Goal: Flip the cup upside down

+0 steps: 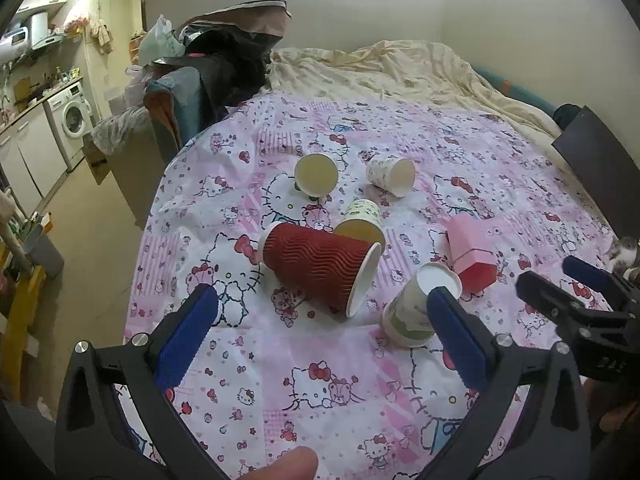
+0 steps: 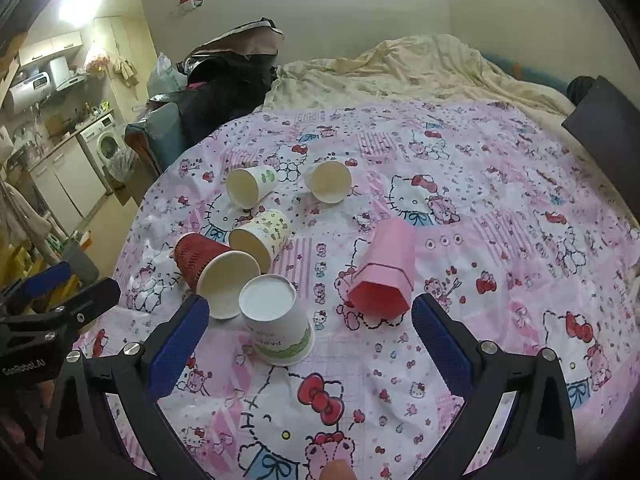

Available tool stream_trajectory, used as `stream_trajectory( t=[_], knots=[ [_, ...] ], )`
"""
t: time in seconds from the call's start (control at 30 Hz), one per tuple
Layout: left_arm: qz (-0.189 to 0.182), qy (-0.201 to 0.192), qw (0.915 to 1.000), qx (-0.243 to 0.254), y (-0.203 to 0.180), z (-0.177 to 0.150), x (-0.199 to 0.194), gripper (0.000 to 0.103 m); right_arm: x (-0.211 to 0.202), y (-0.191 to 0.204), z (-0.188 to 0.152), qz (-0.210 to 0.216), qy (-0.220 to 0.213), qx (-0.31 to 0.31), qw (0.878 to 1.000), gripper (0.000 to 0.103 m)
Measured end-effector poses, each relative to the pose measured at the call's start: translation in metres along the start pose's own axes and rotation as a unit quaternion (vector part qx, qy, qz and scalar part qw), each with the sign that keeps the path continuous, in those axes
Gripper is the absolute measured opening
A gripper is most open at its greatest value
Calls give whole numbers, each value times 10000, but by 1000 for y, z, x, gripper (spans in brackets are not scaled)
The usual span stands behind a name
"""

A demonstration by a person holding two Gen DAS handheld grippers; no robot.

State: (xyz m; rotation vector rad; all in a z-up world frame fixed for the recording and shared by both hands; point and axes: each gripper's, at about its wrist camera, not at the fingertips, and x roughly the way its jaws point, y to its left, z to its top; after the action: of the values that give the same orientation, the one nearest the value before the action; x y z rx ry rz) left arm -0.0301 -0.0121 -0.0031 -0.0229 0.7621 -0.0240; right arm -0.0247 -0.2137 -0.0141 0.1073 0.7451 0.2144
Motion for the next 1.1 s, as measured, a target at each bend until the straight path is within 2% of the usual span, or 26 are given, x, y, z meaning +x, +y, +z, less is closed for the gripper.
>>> stream_trajectory(
  t=[0.2, 1.1],
  knots=[
    [-18, 54, 9999, -123, 3, 1, 1, 103, 0, 0, 0, -71, -15, -36, 10000, 103],
    [6, -1, 10000, -43, 3, 2, -2, 103, -4, -1, 1, -150, -123, -72, 9998, 103]
  ],
)
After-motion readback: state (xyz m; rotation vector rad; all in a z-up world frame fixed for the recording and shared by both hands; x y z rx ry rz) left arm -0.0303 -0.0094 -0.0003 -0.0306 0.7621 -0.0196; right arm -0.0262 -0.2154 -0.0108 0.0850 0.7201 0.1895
